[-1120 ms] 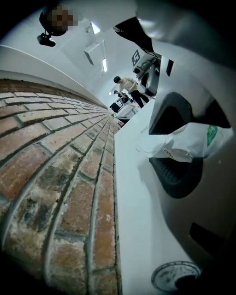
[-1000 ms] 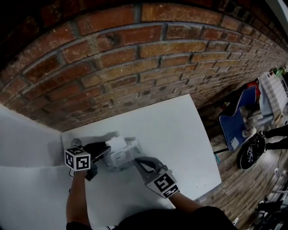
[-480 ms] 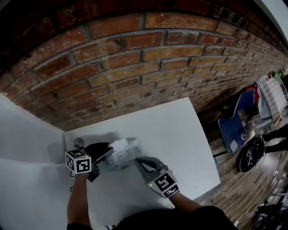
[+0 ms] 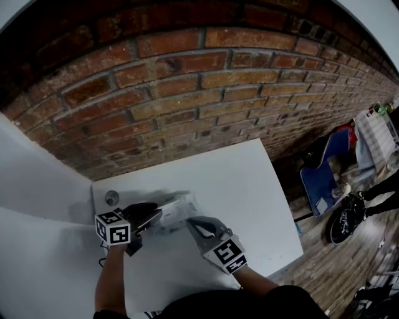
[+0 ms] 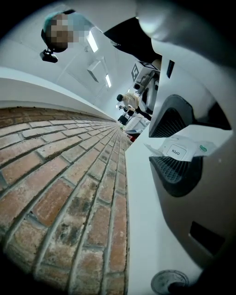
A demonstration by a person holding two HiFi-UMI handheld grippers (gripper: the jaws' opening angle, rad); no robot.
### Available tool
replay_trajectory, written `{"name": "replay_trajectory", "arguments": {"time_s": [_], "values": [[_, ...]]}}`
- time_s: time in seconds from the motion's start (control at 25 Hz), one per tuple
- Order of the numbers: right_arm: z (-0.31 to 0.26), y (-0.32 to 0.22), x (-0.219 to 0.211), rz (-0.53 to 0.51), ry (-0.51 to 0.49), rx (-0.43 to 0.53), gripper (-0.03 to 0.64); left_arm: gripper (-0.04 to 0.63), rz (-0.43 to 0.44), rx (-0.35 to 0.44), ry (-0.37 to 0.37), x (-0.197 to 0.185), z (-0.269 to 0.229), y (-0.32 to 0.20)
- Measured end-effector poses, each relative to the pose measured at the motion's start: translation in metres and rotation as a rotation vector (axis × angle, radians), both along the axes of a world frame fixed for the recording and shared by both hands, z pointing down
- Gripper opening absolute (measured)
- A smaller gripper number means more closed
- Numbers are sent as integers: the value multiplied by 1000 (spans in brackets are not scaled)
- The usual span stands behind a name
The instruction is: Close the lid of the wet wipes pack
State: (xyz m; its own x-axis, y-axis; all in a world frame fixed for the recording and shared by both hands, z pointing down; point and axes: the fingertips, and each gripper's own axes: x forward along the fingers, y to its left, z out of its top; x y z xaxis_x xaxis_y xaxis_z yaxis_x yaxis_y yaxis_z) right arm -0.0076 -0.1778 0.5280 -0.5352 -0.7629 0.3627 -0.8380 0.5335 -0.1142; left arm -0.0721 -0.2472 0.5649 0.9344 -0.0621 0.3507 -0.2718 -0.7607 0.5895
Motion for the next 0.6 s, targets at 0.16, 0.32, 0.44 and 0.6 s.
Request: {"name": "replay_trajectory", "arguments": {"time_s": [0.16,0.32,0.44,0.6], "values": [[-3,-2,-3,2,2,8,-2,120,2,-9,13,-1,-1,9],[-6,-5,-7,1,4,18,-2,109,-4,-16,15,-3,2,17],[-8,-8,-11,-1,6,25,-2,95,-9,-17,16,-4,5,21],[-7,-12,-15,-5,8,25,-2,84,-11,-31,22,-3,9,27]]}}
